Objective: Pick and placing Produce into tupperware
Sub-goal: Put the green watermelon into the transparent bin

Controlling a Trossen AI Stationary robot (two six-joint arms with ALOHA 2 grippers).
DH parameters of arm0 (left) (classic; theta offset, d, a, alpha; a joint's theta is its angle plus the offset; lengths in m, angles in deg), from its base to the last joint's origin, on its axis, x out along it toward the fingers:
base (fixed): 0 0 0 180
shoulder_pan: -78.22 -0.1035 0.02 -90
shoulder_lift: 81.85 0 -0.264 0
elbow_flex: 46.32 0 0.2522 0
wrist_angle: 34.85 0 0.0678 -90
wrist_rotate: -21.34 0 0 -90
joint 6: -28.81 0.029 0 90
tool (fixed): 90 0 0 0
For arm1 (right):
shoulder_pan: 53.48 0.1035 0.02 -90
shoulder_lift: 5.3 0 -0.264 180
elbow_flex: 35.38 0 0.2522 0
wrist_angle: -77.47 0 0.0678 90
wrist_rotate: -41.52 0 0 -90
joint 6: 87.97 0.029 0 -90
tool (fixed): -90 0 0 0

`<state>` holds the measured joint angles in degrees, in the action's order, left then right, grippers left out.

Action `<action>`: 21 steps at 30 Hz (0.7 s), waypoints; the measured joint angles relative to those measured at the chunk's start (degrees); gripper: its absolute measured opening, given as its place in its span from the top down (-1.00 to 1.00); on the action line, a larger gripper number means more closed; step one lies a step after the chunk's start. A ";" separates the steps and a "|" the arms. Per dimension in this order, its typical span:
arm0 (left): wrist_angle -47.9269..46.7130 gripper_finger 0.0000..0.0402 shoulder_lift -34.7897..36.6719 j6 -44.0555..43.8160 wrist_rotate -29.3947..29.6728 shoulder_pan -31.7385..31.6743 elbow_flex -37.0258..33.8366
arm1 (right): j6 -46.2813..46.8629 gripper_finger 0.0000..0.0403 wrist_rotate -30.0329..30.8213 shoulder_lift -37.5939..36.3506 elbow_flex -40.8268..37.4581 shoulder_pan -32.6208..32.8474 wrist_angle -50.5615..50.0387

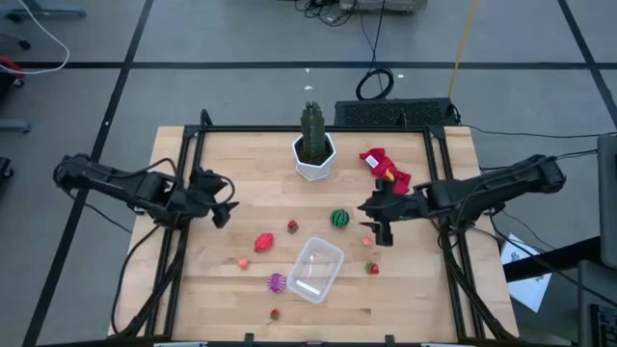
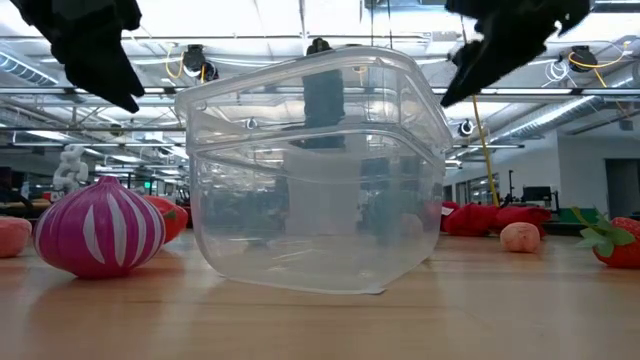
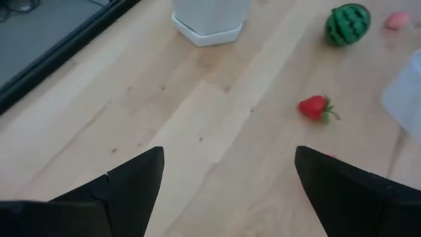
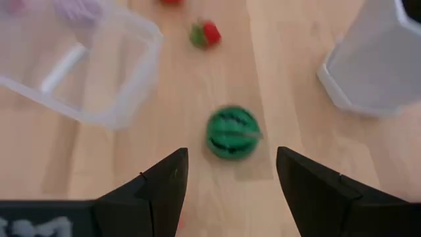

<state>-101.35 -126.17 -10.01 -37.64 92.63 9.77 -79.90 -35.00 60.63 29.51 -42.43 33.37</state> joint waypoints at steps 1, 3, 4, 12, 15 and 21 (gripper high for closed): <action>-0.04 -0.74 0.00 0.22 0.59 -0.40 0.00 | -0.01 -0.11 -0.02 0.35 0.00 -0.60 -0.05; -0.13 -0.74 0.04 0.17 1.78 -1.18 0.00 | 0.23 -0.11 0.00 0.53 0.00 -1.55 0.16; -0.17 -0.74 0.10 0.13 2.21 -1.54 0.00 | 0.31 -0.11 0.01 0.49 0.00 -1.89 0.35; -0.20 -0.74 0.14 0.13 2.53 -3.76 0.00 | -3.47 -0.11 -0.02 0.11 0.00 -2.43 0.73; -0.17 -0.74 0.14 1.35 2.51 -4.04 0.00 | -8.27 -0.12 -0.02 0.09 0.00 -2.53 2.62; -0.17 -0.74 0.12 3.80 4.01 -4.06 0.00 | -11.80 -0.31 -0.04 0.09 0.00 -2.37 6.07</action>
<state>-101.52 -126.05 -6.21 -33.63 88.57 9.77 -91.70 -35.05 60.72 29.51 -44.80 39.44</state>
